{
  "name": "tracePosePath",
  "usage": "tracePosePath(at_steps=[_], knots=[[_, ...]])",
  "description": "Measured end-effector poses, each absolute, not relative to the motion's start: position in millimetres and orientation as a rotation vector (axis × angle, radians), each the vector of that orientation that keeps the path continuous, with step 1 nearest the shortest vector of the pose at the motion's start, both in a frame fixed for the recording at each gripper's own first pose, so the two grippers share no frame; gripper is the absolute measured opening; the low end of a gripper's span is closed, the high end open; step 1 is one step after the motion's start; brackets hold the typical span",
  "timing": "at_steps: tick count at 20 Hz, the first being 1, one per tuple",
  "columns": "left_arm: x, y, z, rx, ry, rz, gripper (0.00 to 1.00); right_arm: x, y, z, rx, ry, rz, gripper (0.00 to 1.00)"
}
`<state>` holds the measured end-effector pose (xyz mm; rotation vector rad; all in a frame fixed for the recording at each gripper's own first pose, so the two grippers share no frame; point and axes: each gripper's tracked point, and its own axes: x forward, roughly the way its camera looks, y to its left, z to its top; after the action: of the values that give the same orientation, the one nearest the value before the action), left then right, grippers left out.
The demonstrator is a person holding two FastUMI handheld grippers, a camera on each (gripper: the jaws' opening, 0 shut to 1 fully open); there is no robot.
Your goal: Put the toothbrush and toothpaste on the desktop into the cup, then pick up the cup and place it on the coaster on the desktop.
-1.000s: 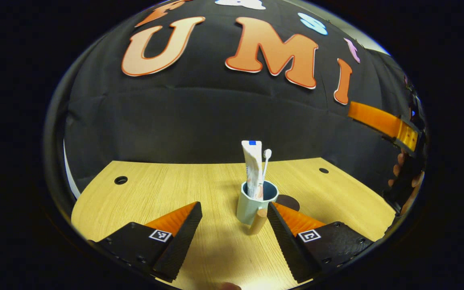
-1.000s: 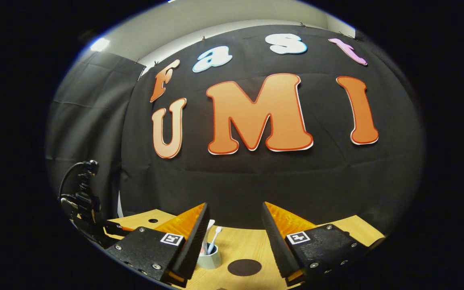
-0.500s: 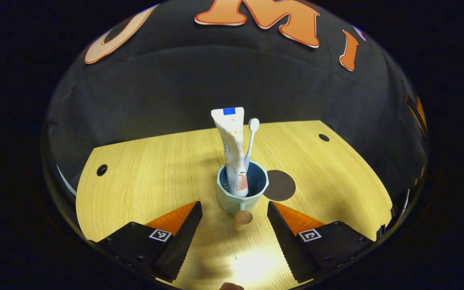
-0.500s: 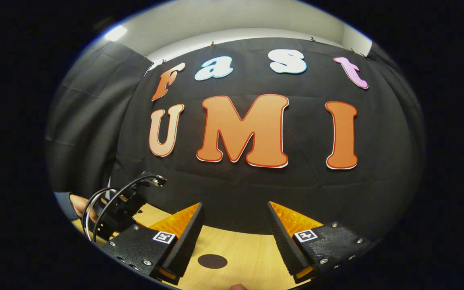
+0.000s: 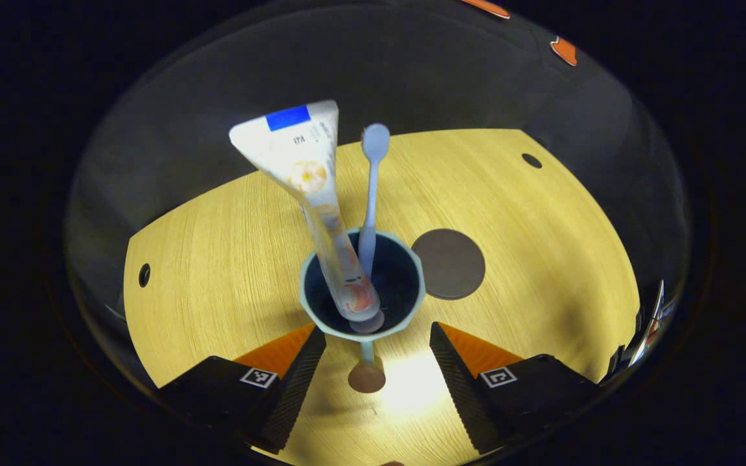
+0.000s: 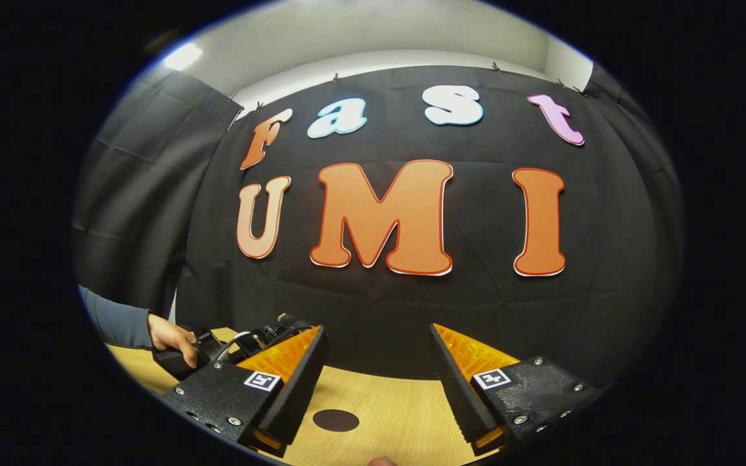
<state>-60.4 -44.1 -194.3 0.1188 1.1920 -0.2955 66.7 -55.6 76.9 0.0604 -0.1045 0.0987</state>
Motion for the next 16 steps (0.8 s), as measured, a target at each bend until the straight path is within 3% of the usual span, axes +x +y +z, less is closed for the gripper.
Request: tracePosePath(at_steps=[2,3,6,7,8,9,11,16], knots=[[-59.3,-39.8,-205.3,0.142,1.225,-0.279,0.89,65.7,-56.0,77.3,0.054,-0.108,0.098,0.93],[-60.0,-38.0,-210.5,0.151,1.242,-0.273,0.92,66.0,-55.8,76.1,0.055,-0.106,0.098,0.93],[-66.6,-37.0,-224.3,0.150,1.300,-0.261,0.70,68.5,-53.6,71.3,0.077,-0.089,0.105,0.93],[-67.9,-37.5,-227.4,0.152,1.311,-0.252,0.72,69.0,-53.1,68.2,0.082,-0.082,0.107,0.93],[-67.2,-37.8,-229.6,0.158,1.315,-0.246,0.60,69.5,-53.0,66.3,0.087,-0.078,0.106,0.93],[-67.9,-40.7,-231.7,0.156,1.322,-0.236,0.64,70.5,-52.3,64.4,0.091,-0.071,0.105,0.93],[-63.4,-49.7,-234.6,0.151,1.314,-0.230,0.30,75.3,-50.6,60.8,0.103,-0.056,0.102,0.93],[-61.4,-57.7,-233.4,0.124,1.291,-0.210,0.29,81.0,-54.7,57.4,0.127,-0.040,0.087,0.93]])
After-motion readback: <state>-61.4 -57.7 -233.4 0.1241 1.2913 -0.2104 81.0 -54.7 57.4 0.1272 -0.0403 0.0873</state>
